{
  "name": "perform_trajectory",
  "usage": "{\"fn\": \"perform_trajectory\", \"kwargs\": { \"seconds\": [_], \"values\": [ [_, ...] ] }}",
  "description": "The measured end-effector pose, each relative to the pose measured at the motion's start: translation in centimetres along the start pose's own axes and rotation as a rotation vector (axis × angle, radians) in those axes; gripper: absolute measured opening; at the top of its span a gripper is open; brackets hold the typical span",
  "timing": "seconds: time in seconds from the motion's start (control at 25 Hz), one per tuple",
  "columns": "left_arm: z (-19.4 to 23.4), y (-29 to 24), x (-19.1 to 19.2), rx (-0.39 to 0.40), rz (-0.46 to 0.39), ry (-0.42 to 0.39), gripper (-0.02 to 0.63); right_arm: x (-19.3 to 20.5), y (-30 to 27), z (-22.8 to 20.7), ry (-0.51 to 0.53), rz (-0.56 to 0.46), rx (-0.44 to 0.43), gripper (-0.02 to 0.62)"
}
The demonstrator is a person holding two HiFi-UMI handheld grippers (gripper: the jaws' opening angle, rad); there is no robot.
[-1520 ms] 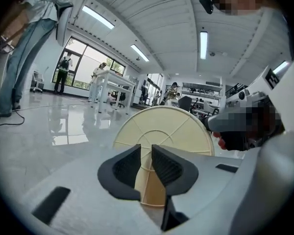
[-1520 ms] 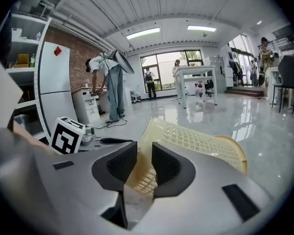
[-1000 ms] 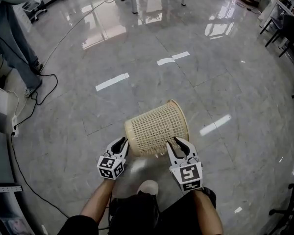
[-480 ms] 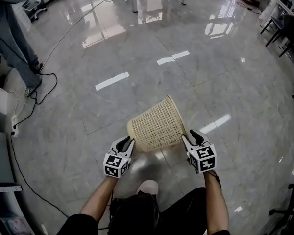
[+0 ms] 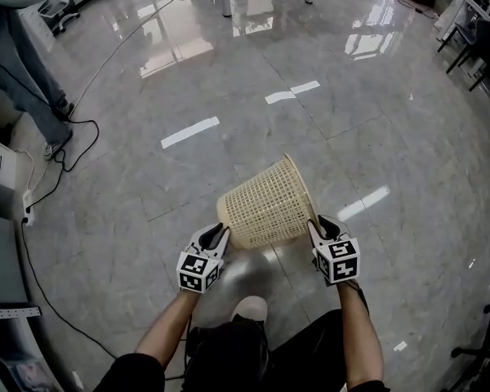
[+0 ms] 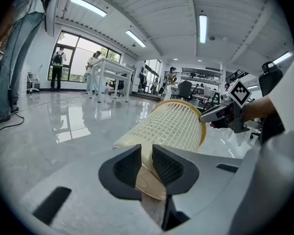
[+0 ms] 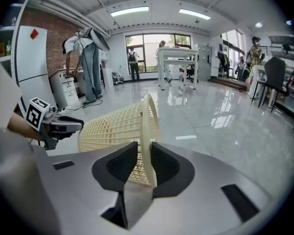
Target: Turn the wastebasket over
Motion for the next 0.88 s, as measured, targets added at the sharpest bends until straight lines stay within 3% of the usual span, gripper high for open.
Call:
{"fn": "perform_trajectory", "kwargs": {
  "seconds": [0.56,0.88],
  "values": [
    [-2.3,-0.9,0.0,0.014,0.015,0.009,0.063,-0.3,2.6,-0.4,-0.019,-0.103,0.101,0.084],
    [-4.5,-2.4,2.0,0.099,0.142,-0.017,0.061,-2.8,4.7,2.4,0.184,-0.194,0.173,0.086]
  ]
}}
Point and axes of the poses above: the fingertips, and each gripper's own axes: y backward along the fingers, z to its left, x out of its underside, the point moved 9 cm from there along y, backward along the fingers, and after that the axes turned 15 degrees about -x, right-handed, at the moved point
